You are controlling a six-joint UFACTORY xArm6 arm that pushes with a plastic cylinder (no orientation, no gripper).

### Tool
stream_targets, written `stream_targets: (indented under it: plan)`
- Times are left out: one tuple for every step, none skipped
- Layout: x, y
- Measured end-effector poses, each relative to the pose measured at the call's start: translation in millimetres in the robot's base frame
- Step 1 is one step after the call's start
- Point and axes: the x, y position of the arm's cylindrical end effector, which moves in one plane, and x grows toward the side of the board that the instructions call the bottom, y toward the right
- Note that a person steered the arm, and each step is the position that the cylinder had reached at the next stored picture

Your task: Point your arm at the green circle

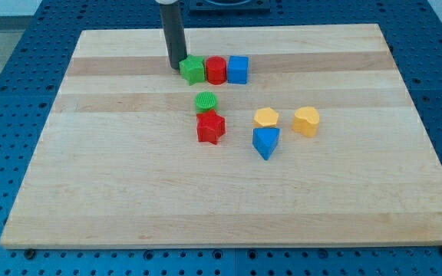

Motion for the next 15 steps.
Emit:
stream_targets:
  plan:
    - [0,1]
    - [0,2]
    - [0,2]
    - [0,-4]
    - [0,-31]
    - [16,-46]
    - [51,-46]
    - [82,-46]
    - [112,-34]
    - [139,-15]
    - [149,-2]
    - [149,3]
    - [147,3]
    - [134,3]
    - [126,18]
